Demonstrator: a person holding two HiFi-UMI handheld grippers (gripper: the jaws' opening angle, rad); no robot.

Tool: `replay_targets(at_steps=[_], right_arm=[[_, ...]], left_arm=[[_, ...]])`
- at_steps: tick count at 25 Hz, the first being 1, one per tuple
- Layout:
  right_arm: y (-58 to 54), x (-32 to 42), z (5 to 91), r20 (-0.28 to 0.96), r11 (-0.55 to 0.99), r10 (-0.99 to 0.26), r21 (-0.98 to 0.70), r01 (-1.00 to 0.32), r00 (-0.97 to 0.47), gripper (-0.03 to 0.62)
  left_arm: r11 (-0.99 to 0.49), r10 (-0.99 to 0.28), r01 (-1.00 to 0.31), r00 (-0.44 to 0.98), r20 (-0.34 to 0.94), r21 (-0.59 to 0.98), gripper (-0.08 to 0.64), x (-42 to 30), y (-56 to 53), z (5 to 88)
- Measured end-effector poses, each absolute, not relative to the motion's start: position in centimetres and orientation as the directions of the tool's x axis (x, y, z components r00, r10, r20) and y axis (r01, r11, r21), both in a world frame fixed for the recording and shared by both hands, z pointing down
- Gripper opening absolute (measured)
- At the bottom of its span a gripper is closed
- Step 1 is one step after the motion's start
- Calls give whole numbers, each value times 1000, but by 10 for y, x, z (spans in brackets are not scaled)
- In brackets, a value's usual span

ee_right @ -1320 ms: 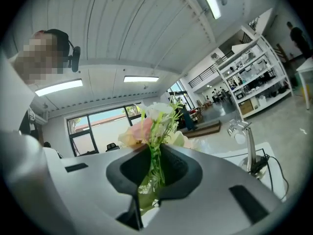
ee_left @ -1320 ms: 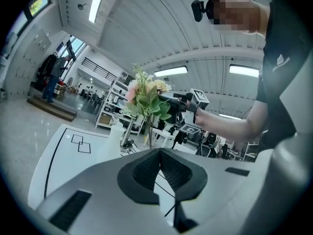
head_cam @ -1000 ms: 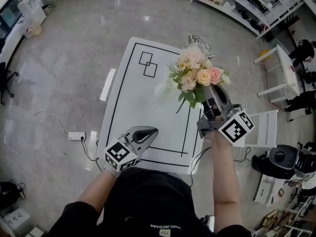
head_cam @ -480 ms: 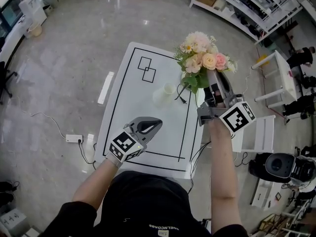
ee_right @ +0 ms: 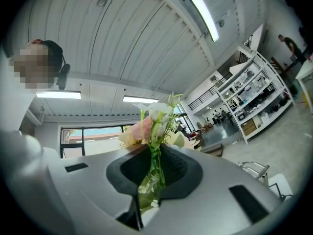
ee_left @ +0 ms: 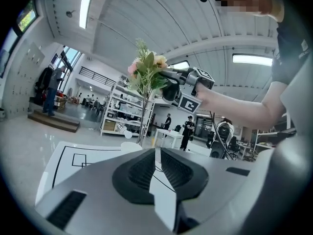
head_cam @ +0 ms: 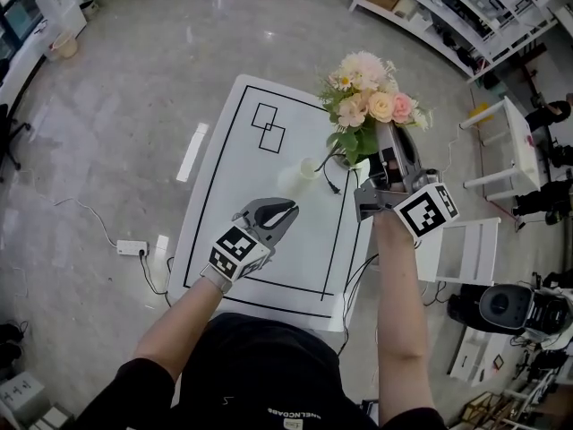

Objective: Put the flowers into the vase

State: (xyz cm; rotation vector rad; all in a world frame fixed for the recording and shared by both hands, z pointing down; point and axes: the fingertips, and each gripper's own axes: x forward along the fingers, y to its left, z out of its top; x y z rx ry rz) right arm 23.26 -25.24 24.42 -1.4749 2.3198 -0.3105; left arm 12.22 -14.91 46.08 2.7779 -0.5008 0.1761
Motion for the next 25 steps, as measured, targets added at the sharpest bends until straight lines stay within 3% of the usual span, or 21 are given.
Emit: replay_targets(at_steps=[14,25], right_arm=[[-273,231,305,-114,414,-908,-401,-817,-404,54],[-267,225,354,-63,390,-914,-405,-827,-400,55]], left_arm=[[-870,-337,-399,910,241,290,118,147,-199,496],[-869,-315,-388,912,262,306,135,159,-208,516]])
